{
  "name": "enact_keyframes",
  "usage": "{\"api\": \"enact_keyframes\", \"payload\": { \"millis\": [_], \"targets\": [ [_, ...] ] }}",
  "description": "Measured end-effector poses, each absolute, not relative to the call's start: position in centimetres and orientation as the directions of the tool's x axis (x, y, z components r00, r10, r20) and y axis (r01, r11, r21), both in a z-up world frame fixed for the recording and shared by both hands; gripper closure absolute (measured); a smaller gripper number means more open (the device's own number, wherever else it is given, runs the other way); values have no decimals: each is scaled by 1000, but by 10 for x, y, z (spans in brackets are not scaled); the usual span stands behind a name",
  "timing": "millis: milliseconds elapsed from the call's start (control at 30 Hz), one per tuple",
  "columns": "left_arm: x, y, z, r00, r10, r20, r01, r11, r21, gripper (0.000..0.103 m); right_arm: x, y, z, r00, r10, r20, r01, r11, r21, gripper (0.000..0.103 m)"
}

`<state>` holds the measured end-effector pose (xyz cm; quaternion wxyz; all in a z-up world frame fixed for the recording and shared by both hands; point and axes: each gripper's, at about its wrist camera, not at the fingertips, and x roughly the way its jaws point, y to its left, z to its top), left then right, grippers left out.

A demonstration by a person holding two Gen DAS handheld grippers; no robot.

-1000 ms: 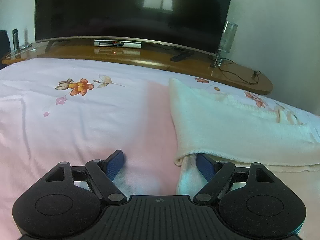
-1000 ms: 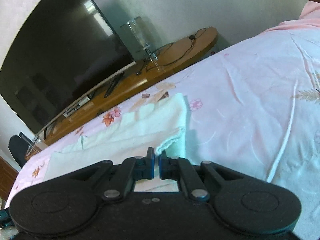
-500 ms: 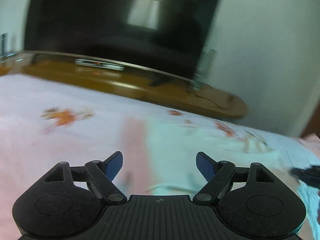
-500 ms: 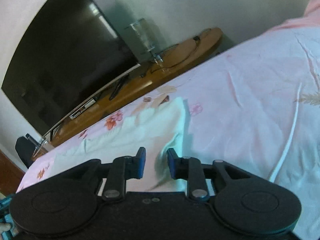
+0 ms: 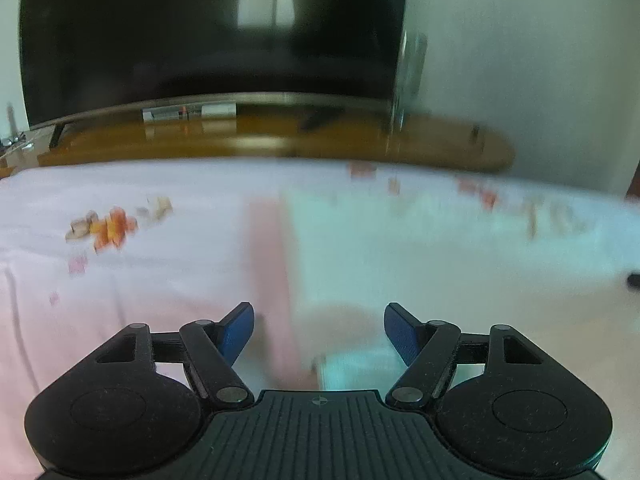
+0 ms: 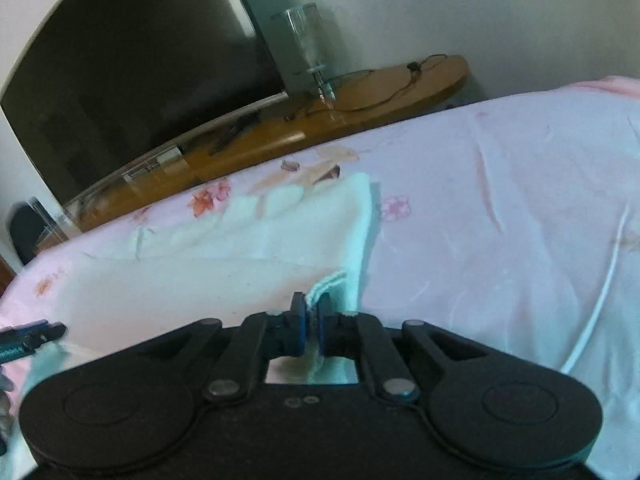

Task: Fold small clothes
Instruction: 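Open the right gripper and smooth the folded sweater with both tools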

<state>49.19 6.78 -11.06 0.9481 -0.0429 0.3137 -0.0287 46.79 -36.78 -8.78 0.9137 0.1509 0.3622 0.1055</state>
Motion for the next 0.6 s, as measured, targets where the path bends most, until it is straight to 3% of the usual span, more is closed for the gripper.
{"api": "enact_keyframes", "payload": {
  "millis": [67, 133, 233, 333, 367, 400, 500, 600],
  "targets": [
    [498, 67, -99, 839, -88, -537, 42, 994, -97, 31, 460, -371, -77, 766, 249, -593, -51, 943, 330, 76],
    [512, 57, -93, 850, -117, -514, 82, 993, -91, 31, 458, -364, -69, 790, 254, -558, -84, 946, 312, 80],
    [538, 38, -93, 855, -117, -505, 98, 993, -66, 31, 470, -334, -69, 776, 230, -587, -120, 968, 219, 84],
    [571, 32, -119, 792, -93, -603, 79, 996, -49, 31, 484, -307, -72, 781, 223, -584, -154, 974, 167, 85],
    [577, 33, -129, 755, -85, -650, 66, 996, -54, 27, 489, -300, -78, 774, 192, -603, -146, 981, 126, 88],
    [573, 38, -133, 782, -101, -615, 70, 995, -74, 27, 496, -296, -88, 754, 147, -641, -124, 989, 81, 89],
    [559, 41, -119, 782, -87, -617, 51, 996, -75, 27, 497, -301, -88, 762, 134, -634, -105, 991, 84, 89],
    [537, 38, -111, 813, -129, -568, 90, 991, -95, 26, 478, -308, -72, 806, 165, -569, -123, 986, 111, 81]
  ]
}}
